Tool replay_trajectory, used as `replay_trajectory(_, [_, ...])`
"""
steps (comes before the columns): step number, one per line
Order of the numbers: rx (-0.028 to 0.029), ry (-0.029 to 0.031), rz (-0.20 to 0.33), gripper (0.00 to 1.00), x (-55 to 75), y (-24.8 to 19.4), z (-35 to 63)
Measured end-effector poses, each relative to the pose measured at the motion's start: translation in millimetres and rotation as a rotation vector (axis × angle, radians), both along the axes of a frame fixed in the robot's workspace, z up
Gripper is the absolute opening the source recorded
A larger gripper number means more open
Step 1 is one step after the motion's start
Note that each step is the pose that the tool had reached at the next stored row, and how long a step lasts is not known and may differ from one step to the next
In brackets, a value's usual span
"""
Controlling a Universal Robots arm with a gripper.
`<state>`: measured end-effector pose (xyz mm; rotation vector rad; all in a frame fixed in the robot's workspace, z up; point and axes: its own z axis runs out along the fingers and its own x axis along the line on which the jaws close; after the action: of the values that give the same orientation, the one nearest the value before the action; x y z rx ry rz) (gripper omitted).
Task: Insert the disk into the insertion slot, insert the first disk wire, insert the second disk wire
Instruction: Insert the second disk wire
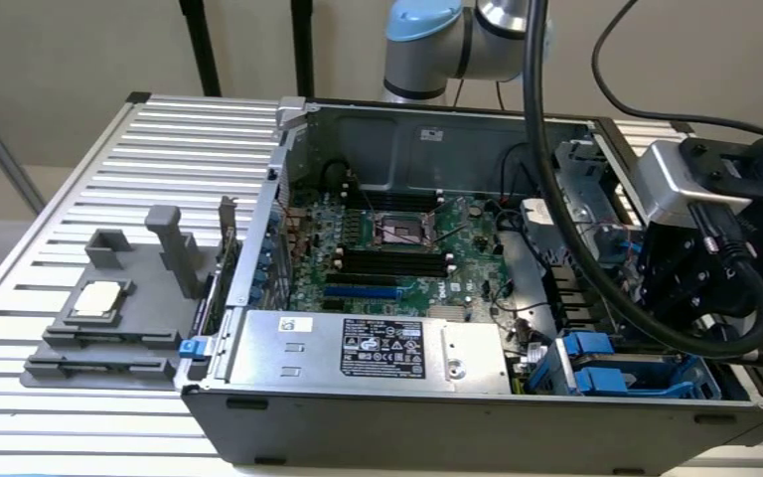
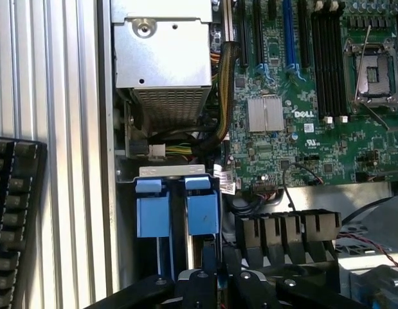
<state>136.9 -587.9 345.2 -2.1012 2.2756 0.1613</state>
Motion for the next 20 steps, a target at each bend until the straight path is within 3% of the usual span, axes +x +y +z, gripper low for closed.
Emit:
replay_trajectory(13, [-0.0024,0.0000,0.000,0.16,1.3,-0.5,-1.7])
replay_trajectory(20, [-0.0024,0.0001,0.000,0.16,1.3,-0.6,2.1])
